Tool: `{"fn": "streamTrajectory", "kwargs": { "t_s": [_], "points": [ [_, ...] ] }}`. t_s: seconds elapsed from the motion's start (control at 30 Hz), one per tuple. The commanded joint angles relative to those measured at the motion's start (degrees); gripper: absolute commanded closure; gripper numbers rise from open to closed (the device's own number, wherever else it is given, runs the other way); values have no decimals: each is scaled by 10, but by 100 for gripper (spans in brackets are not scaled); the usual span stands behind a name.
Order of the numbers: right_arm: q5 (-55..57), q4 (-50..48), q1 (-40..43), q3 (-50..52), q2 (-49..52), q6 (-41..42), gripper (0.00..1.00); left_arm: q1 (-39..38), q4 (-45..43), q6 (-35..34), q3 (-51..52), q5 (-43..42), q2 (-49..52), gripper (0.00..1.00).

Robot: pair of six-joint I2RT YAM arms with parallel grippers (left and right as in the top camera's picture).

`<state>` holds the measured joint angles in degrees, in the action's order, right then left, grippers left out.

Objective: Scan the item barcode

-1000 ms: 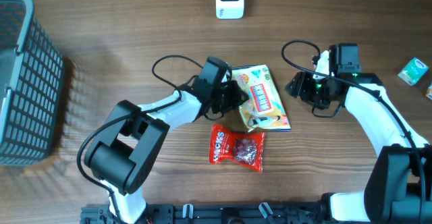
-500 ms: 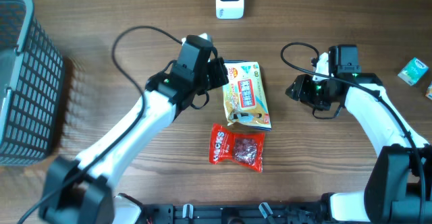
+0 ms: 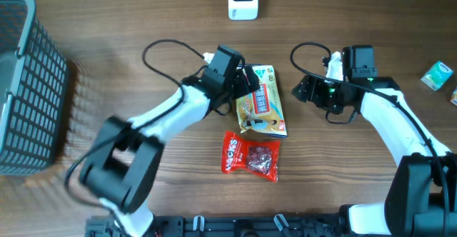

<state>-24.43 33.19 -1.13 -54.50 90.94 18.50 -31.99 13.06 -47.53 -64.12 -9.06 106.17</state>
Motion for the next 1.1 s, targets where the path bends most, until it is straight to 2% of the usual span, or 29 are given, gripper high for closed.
{"fn": "streamTrajectory", "kwargs": {
  "t_s": [0.0, 0.2, 0.23, 0.27, 0.3, 0.33, 0.4, 0.43, 0.53, 0.6, 0.73, 0.9, 0.97, 1.0, 1.03, 1.07],
  "points": [
    [-11, 2, -3, 2, -3, -5, 22, 4, -50, -14, 1, -112, 56, 0],
    [-9, -24, -3, 16, -3, -19, 24, 3, -62, -14, 1, -122, 94, 0],
    [-9, -44, -3, 28, -3, -16, 38, 2, -63, -14, 1, -122, 97, 0],
    [-8, -62, -3, 40, -3, -3, 47, 0, -63, -14, 1, -122, 99, 0],
    [-2, -77, -3, 51, -2, 16, 59, -1, -63, -14, 1, -121, 104, 4],
    [9, -95, -3, 66, 3, 43, 79, -4, -65, -14, 1, -122, 109, 9],
    [9, -138, -3, 95, 19, 74, 93, -7, -64, -14, 1, -122, 115, 16],
    [3, -157, -3, 105, 31, 90, 96, -7, -64, -14, 1, -122, 115, 16],
    [-65, -206, -7, 115, 72, 99, 96, -8, -64, -14, 1, -122, 115, 16],
    [-72, -229, -18, 115, 100, 115, 96, -9, -64, -14, 1, -122, 115, 9],
    [-122, -269, -47, 114, 146, 137, 96, -23, -64, -14, 1, -121, 115, 4],
    [-155, -285, -64, 114, 153, 180, 96, -35, -45, -30, 1, -74, 120, 1],
    [-156, -285, -65, 114, 153, 179, 96, -35, -46, -36, 1, -76, 122, 7],
    [-155, -285, -65, 114, 153, 179, 96, -35, -47, -35, 1, -79, 122, 14],
    [-155, -286, -65, 114, 153, 175, 96, -35, -50, -35, 1, -89, 122, 34],
    [-155, -287, -64, 114, 153, 175, 96, -35, -49, -35, 1, -94, 122, 49]
  ]
}}
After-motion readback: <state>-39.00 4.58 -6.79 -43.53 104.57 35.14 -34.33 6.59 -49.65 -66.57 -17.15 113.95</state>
